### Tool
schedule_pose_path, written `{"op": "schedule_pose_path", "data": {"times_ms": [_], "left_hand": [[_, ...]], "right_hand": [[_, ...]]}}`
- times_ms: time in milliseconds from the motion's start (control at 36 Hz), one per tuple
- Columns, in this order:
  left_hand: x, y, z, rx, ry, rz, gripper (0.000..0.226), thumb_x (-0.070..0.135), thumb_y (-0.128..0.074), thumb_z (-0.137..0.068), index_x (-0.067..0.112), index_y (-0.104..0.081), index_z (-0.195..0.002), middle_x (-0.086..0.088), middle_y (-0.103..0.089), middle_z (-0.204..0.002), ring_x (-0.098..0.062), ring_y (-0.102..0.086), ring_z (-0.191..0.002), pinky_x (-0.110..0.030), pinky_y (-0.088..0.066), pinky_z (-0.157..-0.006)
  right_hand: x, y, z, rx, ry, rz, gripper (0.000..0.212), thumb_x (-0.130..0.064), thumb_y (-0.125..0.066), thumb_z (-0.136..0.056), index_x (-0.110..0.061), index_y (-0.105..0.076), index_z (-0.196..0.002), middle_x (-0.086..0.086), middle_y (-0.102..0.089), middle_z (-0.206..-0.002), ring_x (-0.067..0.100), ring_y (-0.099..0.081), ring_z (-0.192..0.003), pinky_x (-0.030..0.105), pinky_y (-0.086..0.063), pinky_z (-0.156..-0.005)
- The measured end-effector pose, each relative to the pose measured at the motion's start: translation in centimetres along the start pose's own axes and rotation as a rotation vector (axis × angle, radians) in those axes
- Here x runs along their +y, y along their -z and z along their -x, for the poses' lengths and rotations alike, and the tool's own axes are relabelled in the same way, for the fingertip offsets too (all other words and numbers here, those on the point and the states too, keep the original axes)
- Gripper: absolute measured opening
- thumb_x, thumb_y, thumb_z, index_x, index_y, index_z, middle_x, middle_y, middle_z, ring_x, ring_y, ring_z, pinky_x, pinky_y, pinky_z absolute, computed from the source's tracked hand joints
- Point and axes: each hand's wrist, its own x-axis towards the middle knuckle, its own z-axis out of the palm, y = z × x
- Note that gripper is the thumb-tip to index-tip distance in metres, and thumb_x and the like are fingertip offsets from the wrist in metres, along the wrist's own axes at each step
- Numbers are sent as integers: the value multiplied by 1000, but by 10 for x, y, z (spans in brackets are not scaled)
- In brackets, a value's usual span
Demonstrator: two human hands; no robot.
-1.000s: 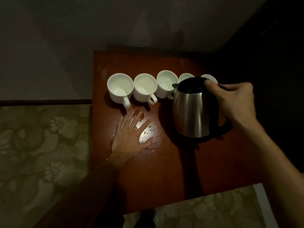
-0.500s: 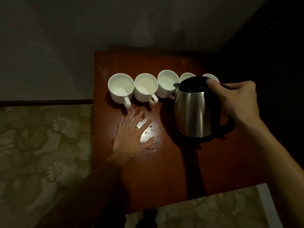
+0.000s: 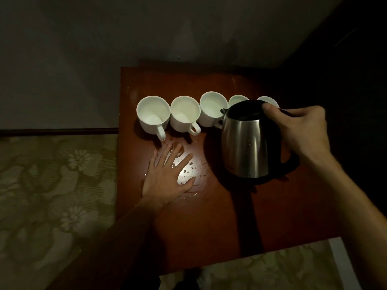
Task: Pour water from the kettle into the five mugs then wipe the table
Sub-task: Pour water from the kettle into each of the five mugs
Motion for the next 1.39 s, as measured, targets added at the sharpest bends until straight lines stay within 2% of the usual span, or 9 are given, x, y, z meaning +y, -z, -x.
{"op": "schedule_pose_path", "data": {"times_ms": [222,444,556,833,1000,1056,1167,1250,1389], "left_hand": [[1,4,-1,-16,-1,-24,72,76,-38,-92,46,-32,-157,0,-18,-171,-22,-5,-159,-49,9,-124],[0,3,0,-14,-2,-16,72,76,-39,-92,46,-32,-157,-1,-19,-171,-23,-6,-159,-51,4,-125],[1,4,0,-27,3,-7,73,75,-39,-91,46,-32,-157,1,-20,-171,-22,-6,-159,-55,-6,-126],[0,4,0,-39,2,-13,73,77,-36,-91,46,-30,-158,0,-17,-171,-23,-5,-159,-54,-4,-126],[0,3,0,-30,0,-3,72,76,-37,-91,46,-32,-157,1,-18,-171,-22,-4,-159,-53,-2,-126],[-1,3,0,-33,2,-5,72,76,-37,-91,47,-32,-157,1,-18,-171,-22,-4,-159,-54,-3,-126],[0,2,0,-39,4,-5,73,77,-36,-91,47,-32,-157,1,-17,-171,-22,-5,-159,-53,-1,-126],[0,3,-1,-36,4,-15,73,77,-36,-91,47,-31,-157,0,-17,-171,-23,-5,-159,-53,0,-126],[0,2,-1,-35,10,-12,73,77,-35,-91,47,-32,-157,0,-17,-171,-22,-5,-159,-56,-7,-125]], "right_hand": [[1,0,-1,-13,12,9,55,-62,-80,-89,-14,-82,-116,0,-80,-102,13,-77,-91,33,-61,-78],[0,0,-2,-17,14,9,59,-64,-80,-88,-13,-83,-115,2,-81,-103,15,-78,-92,37,-63,-78],[0,2,0,-44,32,3,48,-60,-79,-91,-17,-82,-110,-5,-79,-96,6,-76,-87,25,-56,-71],[-2,1,0,-32,22,-4,49,-58,-79,-92,-14,-81,-115,-9,-73,-90,2,-70,-78,20,-48,-62],[-6,1,4,-51,41,-8,26,-54,-78,-94,-30,-69,-90,-15,-67,-84,-2,-65,-74,20,-48,-63],[-6,1,4,-48,39,-9,26,-53,-78,-94,-28,-72,-96,-15,-67,-84,-3,-64,-75,20,-47,-63],[-5,2,6,-17,41,-16,44,-52,-78,-95,-13,-81,-114,-13,-69,-85,0,-68,-78,24,-54,-68],[-5,1,6,-21,47,-15,48,-52,-77,-95,-10,-79,-118,-16,-65,-84,-2,-64,-76,22,-51,-65],[-10,7,11,-25,62,12,24,-56,-77,-93,-35,-71,-87,-11,-72,-86,5,-71,-74,30,-58,-67]]}}
